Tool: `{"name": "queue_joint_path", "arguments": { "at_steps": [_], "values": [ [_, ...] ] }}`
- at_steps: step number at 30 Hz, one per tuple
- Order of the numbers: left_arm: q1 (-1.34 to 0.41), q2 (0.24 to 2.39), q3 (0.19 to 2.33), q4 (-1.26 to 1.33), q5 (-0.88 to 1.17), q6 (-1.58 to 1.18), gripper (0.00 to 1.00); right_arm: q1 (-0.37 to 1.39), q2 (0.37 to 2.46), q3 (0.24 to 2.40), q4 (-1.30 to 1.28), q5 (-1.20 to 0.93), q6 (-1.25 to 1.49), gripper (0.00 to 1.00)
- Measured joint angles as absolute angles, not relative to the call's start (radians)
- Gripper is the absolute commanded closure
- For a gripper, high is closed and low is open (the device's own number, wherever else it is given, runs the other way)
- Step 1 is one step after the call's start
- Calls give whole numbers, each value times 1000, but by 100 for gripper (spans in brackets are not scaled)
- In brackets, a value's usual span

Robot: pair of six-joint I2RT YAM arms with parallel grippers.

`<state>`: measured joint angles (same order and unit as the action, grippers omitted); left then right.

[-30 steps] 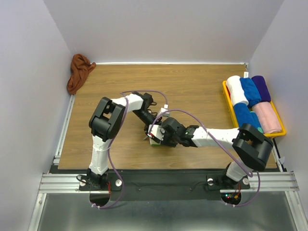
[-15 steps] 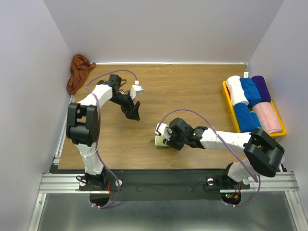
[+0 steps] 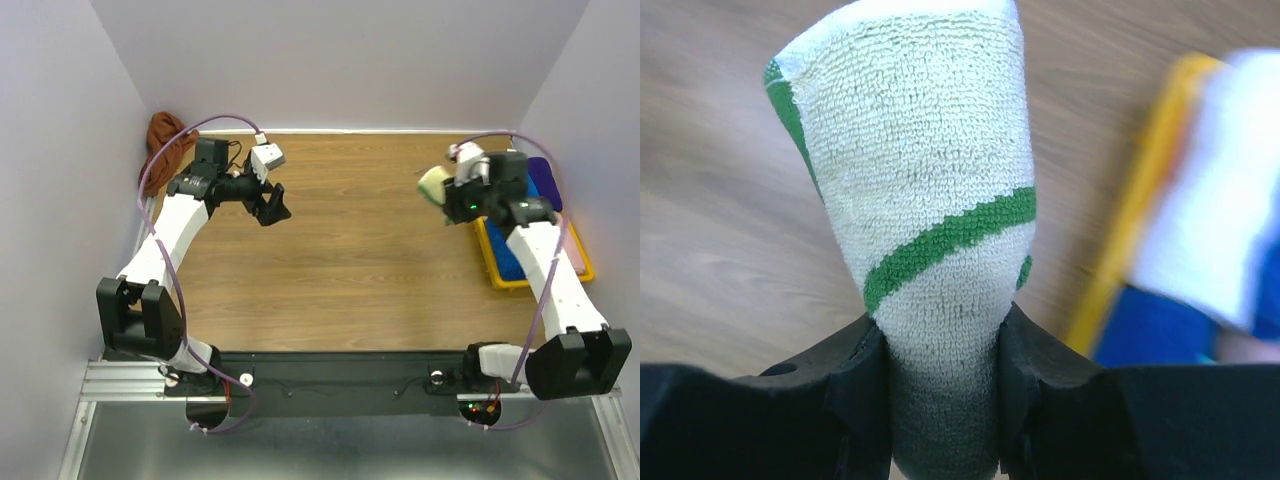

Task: Roll the towels
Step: Place the rolled towel into the container

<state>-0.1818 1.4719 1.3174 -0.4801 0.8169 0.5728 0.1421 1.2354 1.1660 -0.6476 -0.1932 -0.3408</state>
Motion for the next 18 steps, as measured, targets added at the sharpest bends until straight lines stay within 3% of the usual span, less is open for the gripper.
{"name": "queue_joint_path", "arguments": {
  "at_steps": [5, 10, 14, 18],
  "values": [
    [-185, 1468, 1262, -457, 846, 506, 1, -238, 1241, 1272, -782, -246, -442, 99],
    [-197, 1460, 1227, -433, 871, 455, 1, -563, 1378, 1359, -876, -274, -537, 99],
    [-206, 1451, 1223, -427, 880, 432, 1, -716, 1486, 1385, -919, -298, -629, 99],
    [-210, 1443, 1224, -423, 883, 418, 1, -745, 1549, 1385, -956, -311, -683, 99]
  ]
}}
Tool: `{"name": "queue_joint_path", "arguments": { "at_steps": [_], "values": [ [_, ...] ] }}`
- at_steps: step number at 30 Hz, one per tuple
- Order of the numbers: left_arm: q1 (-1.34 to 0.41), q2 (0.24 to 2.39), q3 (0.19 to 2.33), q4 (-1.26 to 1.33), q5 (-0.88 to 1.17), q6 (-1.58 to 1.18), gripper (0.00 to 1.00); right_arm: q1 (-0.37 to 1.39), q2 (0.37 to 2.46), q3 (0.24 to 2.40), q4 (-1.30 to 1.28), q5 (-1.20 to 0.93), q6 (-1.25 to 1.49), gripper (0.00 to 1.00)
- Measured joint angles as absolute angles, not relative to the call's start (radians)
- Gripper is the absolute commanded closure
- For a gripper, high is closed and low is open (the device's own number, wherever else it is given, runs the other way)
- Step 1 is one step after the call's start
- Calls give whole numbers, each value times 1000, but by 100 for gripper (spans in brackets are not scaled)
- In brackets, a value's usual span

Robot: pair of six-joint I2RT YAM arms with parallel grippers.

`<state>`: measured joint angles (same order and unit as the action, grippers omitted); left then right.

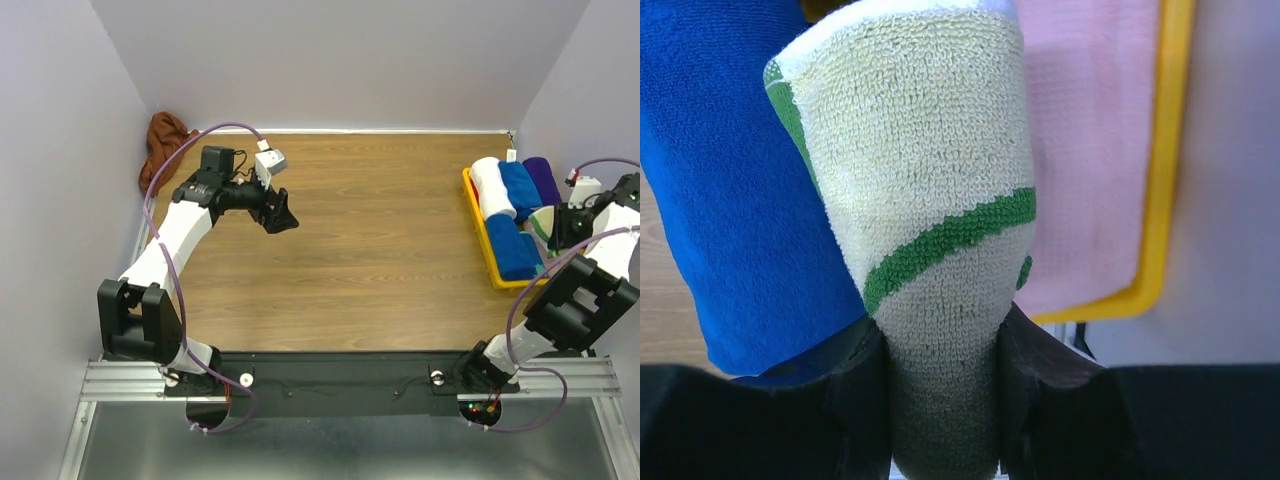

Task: Roll the towels
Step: Place the rolled towel into the container

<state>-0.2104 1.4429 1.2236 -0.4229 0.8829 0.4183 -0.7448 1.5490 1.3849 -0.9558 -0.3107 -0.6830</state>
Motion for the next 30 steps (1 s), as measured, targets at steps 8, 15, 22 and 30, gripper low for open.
{"name": "queue_joint_path", "arguments": {
  "at_steps": [8, 15, 22, 30],
  "values": [
    [-219, 1443, 1224, -427, 878, 415, 1, -738, 1609, 1311, -925, -358, -699, 99],
    [-219, 1443, 1224, -428, 850, 414, 1, -738, 1619, 1234, -828, -377, -695, 82],
    [-219, 1442, 1224, -427, 815, 409, 1, -738, 1617, 1194, -776, -384, -707, 38],
    [-219, 1442, 1224, -422, 788, 402, 1, -738, 1575, 1194, -774, -372, -718, 24]
  ]
}}
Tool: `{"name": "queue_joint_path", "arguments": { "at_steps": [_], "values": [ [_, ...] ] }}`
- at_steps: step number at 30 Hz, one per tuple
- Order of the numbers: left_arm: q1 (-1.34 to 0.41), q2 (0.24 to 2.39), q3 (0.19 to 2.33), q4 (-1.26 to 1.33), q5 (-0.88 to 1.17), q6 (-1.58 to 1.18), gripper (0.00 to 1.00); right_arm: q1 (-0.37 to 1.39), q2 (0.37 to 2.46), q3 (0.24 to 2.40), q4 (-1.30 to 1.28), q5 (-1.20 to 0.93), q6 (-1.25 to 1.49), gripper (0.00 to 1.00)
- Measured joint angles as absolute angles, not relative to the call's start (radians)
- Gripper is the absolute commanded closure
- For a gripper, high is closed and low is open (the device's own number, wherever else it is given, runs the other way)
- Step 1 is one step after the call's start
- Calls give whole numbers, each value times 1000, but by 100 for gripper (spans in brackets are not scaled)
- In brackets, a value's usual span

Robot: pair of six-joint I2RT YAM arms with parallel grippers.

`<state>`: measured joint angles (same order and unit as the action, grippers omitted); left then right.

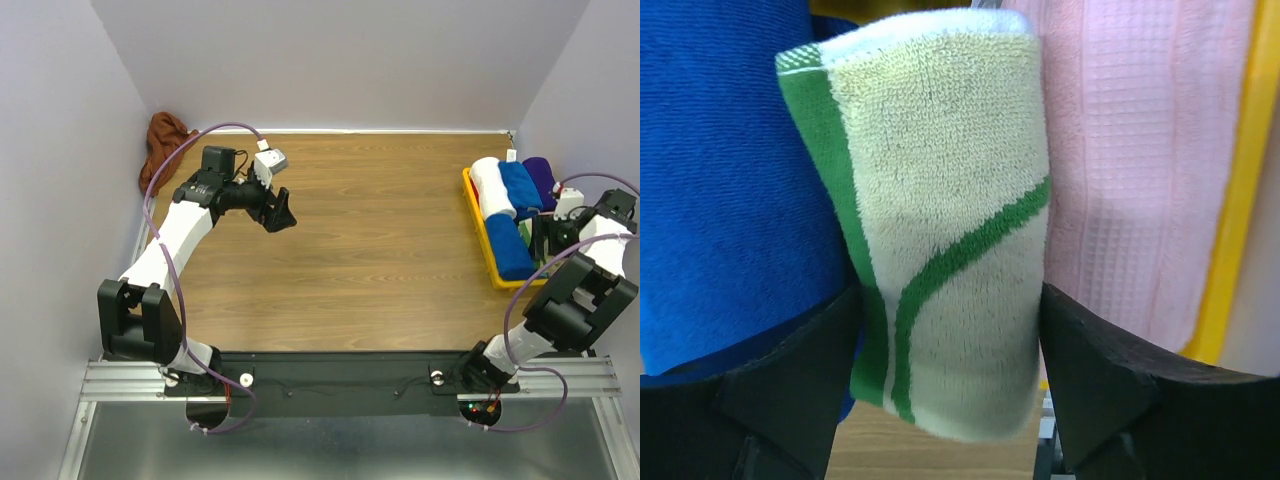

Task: Roll the towels
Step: Place the rolled towel into the container, then move the towel to the center of the board

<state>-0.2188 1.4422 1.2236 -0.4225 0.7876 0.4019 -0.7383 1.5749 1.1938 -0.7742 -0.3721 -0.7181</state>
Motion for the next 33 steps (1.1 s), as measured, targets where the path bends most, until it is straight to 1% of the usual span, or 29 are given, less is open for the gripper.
{"name": "queue_joint_path", "arguments": {
  "at_steps": [1, 2, 3, 8, 11, 16, 19, 21, 23, 25, 26, 27, 28, 33],
  "values": [
    [-219, 1442, 1224, -422, 786, 402, 1, -738, 1561, 1194, -774, -371, -718, 24],
    [-219, 1442, 1224, -422, 784, 402, 1, -738, 1550, 1195, -776, -371, -719, 20],
    [-219, 1442, 1223, -422, 782, 402, 1, -738, 1542, 1198, -777, -371, -719, 19],
    [-219, 1442, 1224, -412, 769, 390, 1, -738, 1524, 1235, -794, -371, -719, 19],
    [-219, 1438, 1224, -395, 754, 373, 1, -738, 1519, 1271, -814, -380, -718, 25],
    [-219, 1431, 1224, -371, 739, 352, 1, -738, 1511, 1311, -842, -400, -706, 27],
    [-218, 1431, 1224, -364, 732, 347, 1, -738, 1511, 1324, -852, -400, -699, 26],
    [-208, 1431, 1224, -355, 729, 329, 1, -738, 1511, 1327, -863, -410, -699, 24],
    [-191, 1431, 1225, -341, 729, 302, 1, -738, 1511, 1330, -880, -427, -698, 19],
    [-148, 1435, 1238, -329, 718, 273, 1, -738, 1511, 1353, -920, -460, -693, 10],
    [-114, 1445, 1263, -328, 680, 260, 1, -729, 1511, 1385, -953, -481, -690, 4],
    [-87, 1459, 1290, -322, 651, 253, 1, -723, 1511, 1414, -968, -497, -684, 2],
    [-62, 1483, 1331, -315, 605, 251, 1, -711, 1510, 1447, -984, -514, -675, 0],
    [33, 1674, 1573, -261, 350, 245, 1, -585, 1497, 1555, -992, -563, -607, 0]
  ]
}}
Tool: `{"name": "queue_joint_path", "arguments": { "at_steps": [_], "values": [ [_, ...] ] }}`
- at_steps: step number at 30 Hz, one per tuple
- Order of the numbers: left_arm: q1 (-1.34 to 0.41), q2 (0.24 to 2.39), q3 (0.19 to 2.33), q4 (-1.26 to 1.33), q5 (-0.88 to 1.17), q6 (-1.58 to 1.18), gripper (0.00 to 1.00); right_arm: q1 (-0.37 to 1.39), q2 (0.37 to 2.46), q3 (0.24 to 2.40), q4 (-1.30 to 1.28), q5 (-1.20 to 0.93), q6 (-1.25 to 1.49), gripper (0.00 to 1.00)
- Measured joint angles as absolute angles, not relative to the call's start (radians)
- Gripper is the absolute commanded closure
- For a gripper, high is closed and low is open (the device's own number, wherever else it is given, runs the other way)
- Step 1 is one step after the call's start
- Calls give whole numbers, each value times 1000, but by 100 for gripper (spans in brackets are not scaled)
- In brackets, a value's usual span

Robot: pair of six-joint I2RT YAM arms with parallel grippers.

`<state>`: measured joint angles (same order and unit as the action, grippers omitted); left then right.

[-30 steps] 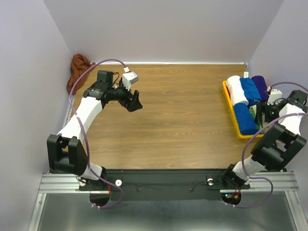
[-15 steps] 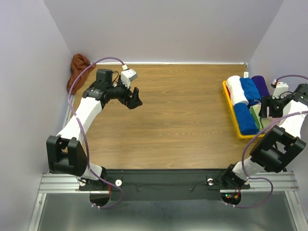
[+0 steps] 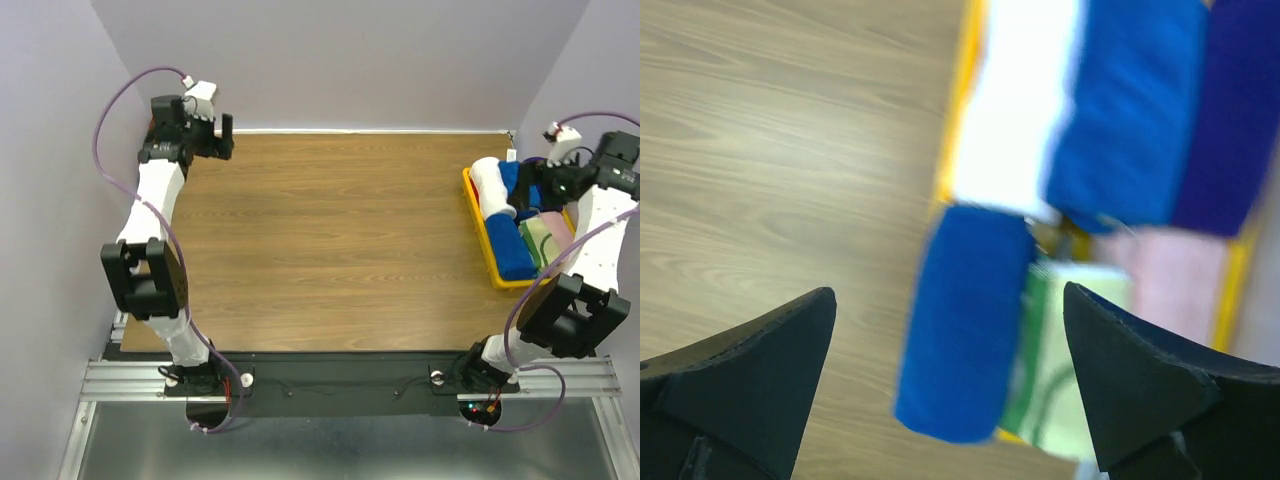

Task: Roll the towels
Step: Move the towel to the center of the board

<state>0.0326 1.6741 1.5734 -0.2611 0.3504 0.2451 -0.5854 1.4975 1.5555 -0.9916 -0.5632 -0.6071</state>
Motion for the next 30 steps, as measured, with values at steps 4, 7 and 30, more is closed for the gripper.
{"name": "queue_joint_path", "arguments": {
  "at_steps": [4, 7, 30],
  "values": [
    [104, 1856, 1740, -248, 266, 250, 1, -448, 1494, 1594, -992, -585, -537, 0],
    [159, 2006, 1867, -255, 221, 254, 1, -377, 1501, 1602, -992, -591, -489, 0],
    [306, 2544, 2305, -329, 150, 307, 23, -273, 1511, 1536, -989, -541, -437, 0]
  ]
}}
